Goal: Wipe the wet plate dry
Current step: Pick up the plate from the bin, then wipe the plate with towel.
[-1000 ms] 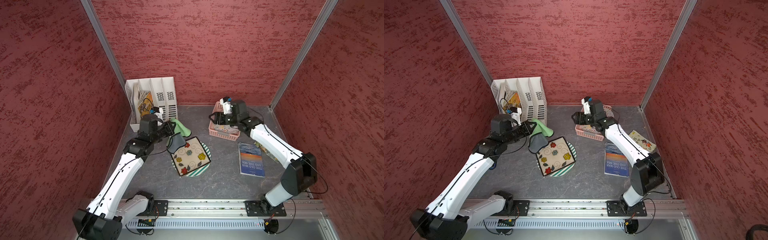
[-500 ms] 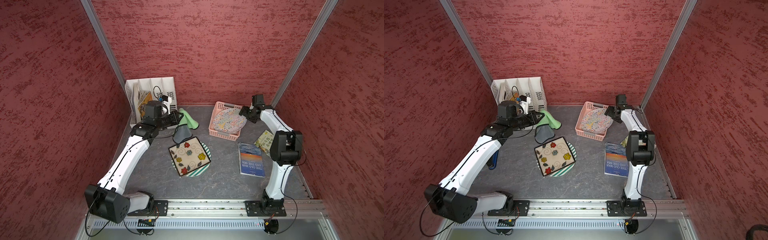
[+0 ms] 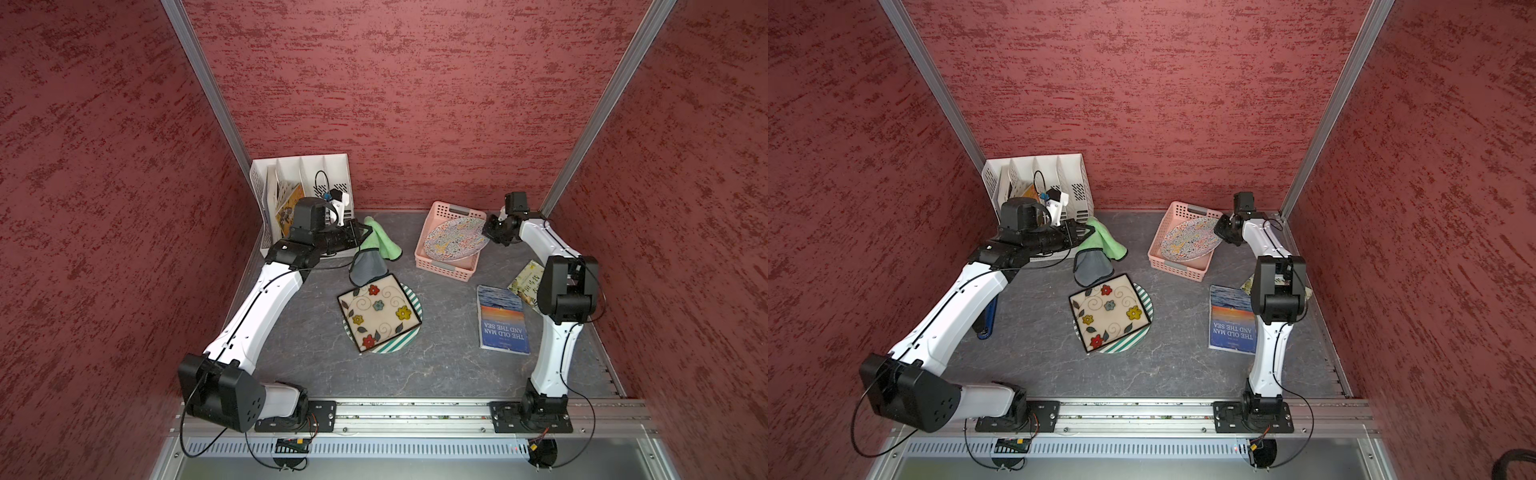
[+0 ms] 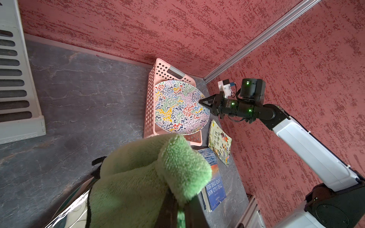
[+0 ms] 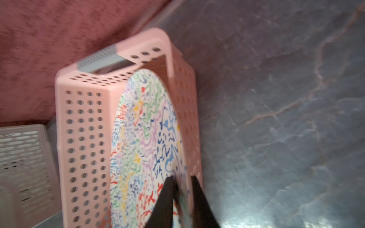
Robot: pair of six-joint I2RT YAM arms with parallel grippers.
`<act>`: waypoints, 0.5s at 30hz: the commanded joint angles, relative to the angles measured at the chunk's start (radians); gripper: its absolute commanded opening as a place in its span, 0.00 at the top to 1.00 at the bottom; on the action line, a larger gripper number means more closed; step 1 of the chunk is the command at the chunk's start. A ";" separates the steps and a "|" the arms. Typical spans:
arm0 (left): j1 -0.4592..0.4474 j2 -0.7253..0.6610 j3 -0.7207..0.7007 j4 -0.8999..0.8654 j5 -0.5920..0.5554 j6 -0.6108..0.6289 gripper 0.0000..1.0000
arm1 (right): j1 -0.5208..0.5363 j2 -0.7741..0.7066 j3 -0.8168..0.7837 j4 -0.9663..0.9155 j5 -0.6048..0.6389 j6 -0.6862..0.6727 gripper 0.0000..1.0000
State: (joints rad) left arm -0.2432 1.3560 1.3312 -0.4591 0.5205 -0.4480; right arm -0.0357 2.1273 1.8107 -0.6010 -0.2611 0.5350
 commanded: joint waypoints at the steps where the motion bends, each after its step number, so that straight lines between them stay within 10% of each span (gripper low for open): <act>1: 0.014 -0.002 -0.002 0.024 0.028 0.007 1.00 | 0.000 -0.017 -0.001 -0.069 0.088 -0.053 1.00; 15: 0.011 0.025 0.054 0.137 0.081 -0.122 1.00 | 0.028 -0.289 0.001 0.160 -0.087 0.108 1.00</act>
State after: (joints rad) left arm -0.2302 1.3624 1.3201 -0.4179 0.5655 -0.5148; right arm -0.0223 1.9892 1.7969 -0.5896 -0.2951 0.5442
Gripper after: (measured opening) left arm 0.075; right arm 0.079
